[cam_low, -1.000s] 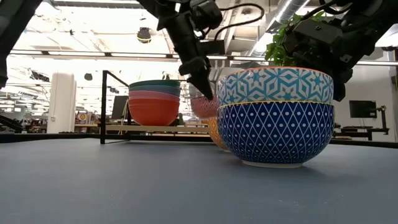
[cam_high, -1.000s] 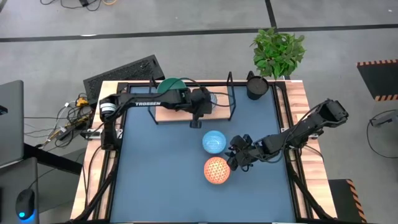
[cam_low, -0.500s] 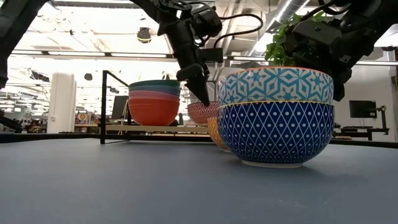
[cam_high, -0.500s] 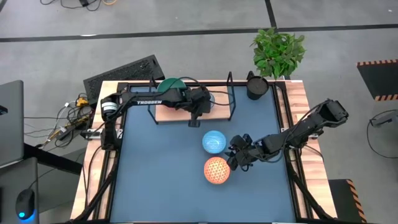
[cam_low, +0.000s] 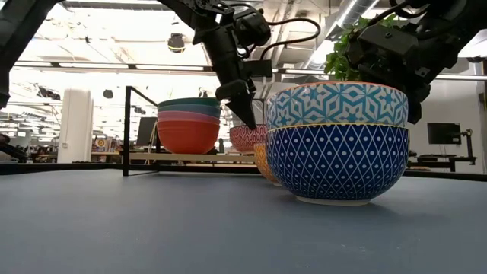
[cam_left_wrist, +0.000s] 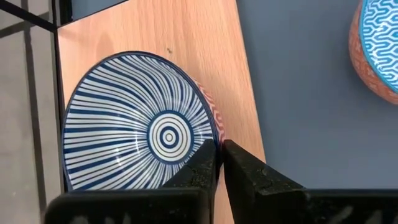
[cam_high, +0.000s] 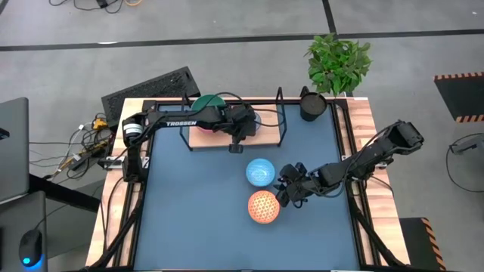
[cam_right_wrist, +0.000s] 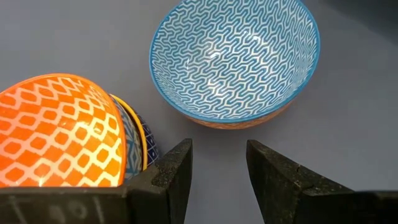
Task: Place and stack bowls onto a shelf
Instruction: Put the dark blue patterned bowl on the shelf, then stack the orange patterned bowl on top of the dark blue patterned bowl on the shelf
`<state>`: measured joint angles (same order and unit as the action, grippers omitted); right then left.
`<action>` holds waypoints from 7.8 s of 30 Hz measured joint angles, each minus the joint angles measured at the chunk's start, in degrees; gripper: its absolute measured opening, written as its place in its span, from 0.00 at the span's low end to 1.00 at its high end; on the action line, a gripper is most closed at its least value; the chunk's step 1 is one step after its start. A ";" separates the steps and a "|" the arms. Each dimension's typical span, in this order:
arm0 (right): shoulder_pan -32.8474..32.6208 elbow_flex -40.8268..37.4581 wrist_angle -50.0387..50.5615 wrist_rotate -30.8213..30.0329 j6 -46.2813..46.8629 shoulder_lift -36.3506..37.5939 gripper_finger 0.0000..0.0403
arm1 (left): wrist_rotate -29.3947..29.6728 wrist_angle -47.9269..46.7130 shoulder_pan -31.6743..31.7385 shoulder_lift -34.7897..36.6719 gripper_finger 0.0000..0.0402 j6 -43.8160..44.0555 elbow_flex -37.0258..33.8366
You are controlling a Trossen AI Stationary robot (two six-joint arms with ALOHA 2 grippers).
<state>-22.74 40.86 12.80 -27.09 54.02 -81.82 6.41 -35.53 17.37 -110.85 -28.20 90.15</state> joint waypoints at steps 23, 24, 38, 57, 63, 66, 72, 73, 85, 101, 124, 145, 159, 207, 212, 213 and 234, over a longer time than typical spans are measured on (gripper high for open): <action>-0.04 0.00 0.01 0.00 0.02 0.00 0.44 | -0.43 -16.26 -6.89 3.50 0.24 0.09 8.30; -0.04 0.00 0.01 0.00 0.02 0.00 0.44 | -2.47 -16.81 -8.23 3.87 0.24 0.59 8.39; -0.09 0.00 0.02 0.04 0.74 0.09 0.44 | -6.78 -13.23 -28.62 4.42 0.24 3.32 7.99; -2.47 0.00 0.20 0.07 1.64 -0.04 0.44 | -6.03 -3.67 -35.99 -4.71 0.37 -7.21 7.96; -2.38 -0.04 0.21 0.07 1.62 -0.04 0.44 | -5.46 -2.50 -37.12 -6.77 0.41 -8.96 7.99; -2.36 -0.02 0.26 0.07 1.62 -0.04 0.44 | -4.02 -1.77 -37.24 -8.23 0.41 -8.84 7.96; -2.36 -0.02 0.04 0.07 1.53 -0.04 0.44 | -2.84 -2.71 -37.16 -8.41 0.34 -7.91 7.98; -2.36 -0.02 0.12 0.07 1.42 -0.04 0.44 | -2.85 -2.55 -37.05 -8.46 0.32 -7.67 7.98; -2.25 -0.02 0.02 0.07 1.44 -0.04 0.44 | -4.49 -2.90 -35.51 -8.47 0.02 -4.53 7.98; -2.25 -0.02 0.02 0.07 1.49 -0.04 0.44 | 0.49 -8.43 -35.94 -8.10 0.00 -1.94 13.17; -2.25 -0.02 0.13 0.04 1.03 -0.04 0.44 | 9.40 -32.83 -15.02 -7.93 0.00 1.89 30.91; -2.25 -0.02 0.22 -0.76 1.00 -0.04 0.44 | 1.31 -22.90 -0.08 -7.97 0.00 2.21 28.44; -2.25 -0.02 0.31 -1.46 0.96 -0.04 0.44 | -0.15 -19.29 0.99 -8.39 0.00 2.02 22.76; -2.27 -0.02 0.39 -1.46 0.00 -0.02 0.44 | -3.83 -17.28 1.77 -8.28 0.23 8.00 21.07; -2.27 -0.02 0.38 -1.44 0.00 -0.02 0.44 | -3.22 -17.66 1.74 -8.28 0.23 9.00 21.07; -2.25 -0.02 0.37 -1.44 0.00 -0.02 0.44 | -3.35 -17.77 1.74 -8.28 0.23 9.17 21.07; -2.25 -0.02 0.38 -1.52 0.02 -0.02 0.44 | -0.70 -19.63 0.74 -1.23 0.24 9.30 21.16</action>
<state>-24.99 40.84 13.18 -28.61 54.04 -81.84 5.71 -55.16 18.11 -112.08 -18.90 111.31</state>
